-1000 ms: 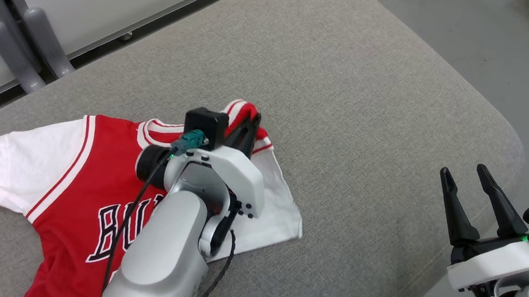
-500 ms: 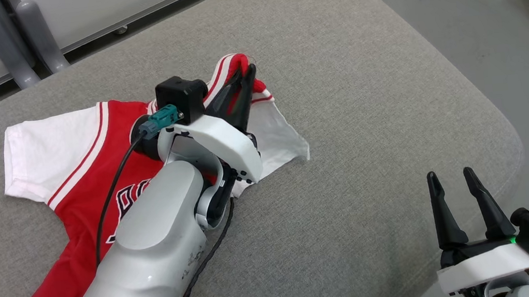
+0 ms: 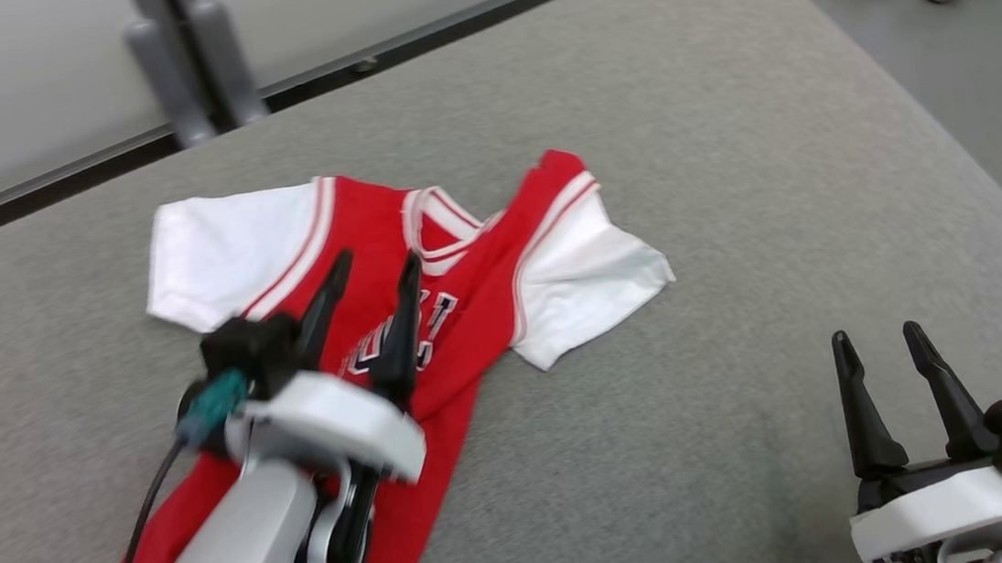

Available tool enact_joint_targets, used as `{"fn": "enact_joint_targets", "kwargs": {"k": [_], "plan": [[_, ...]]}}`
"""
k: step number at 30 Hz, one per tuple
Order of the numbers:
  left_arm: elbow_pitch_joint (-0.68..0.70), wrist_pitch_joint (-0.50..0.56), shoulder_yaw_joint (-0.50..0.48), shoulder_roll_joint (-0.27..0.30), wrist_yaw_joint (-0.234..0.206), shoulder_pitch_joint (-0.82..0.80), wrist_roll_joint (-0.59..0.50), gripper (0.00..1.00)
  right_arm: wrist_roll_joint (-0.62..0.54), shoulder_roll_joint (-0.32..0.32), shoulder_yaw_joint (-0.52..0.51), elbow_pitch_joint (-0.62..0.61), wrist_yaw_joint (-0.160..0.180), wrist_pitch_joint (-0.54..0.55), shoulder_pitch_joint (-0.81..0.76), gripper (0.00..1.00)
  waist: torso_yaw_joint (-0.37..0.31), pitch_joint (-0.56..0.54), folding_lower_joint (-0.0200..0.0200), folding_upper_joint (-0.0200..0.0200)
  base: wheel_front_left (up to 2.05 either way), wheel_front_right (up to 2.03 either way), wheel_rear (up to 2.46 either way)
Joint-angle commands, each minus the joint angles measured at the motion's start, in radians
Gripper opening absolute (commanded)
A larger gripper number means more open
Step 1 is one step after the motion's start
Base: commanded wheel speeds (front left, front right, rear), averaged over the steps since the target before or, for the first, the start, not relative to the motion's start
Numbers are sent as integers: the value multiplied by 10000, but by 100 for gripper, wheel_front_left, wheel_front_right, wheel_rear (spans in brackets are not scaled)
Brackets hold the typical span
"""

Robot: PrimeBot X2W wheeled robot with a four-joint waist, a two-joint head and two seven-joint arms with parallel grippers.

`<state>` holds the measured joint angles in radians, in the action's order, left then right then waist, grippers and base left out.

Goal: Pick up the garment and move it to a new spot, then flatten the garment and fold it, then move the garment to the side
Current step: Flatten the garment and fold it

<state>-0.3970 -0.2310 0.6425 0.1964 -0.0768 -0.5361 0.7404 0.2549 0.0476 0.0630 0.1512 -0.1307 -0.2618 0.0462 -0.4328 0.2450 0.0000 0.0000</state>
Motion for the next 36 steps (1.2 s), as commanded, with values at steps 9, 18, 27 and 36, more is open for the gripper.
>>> {"fn": "enact_joint_targets", "kwargs": {"k": [9,18,27,36], "plan": [[4371,860,90,2008,-1701,4002,148,100,-703,56,-607,-133,-1,-49,-375,100,2627,-963,0,0,0,0,0],[6506,1778,422,2871,-2026,5498,565,100,-972,59,-639,-78,-1,-49,-591,100,3712,-1276,0,0,0,0,0],[7101,3012,1097,3411,-1423,5874,1197,100,-1053,59,-424,3,-1,-49,-469,100,4010,-1298,0,0,0,0,0],[6051,3472,1393,3125,-1186,5393,1352,100,-979,56,-312,1,-1,-49,-330,100,3601,-1021,0,0,0,0,0]]}}
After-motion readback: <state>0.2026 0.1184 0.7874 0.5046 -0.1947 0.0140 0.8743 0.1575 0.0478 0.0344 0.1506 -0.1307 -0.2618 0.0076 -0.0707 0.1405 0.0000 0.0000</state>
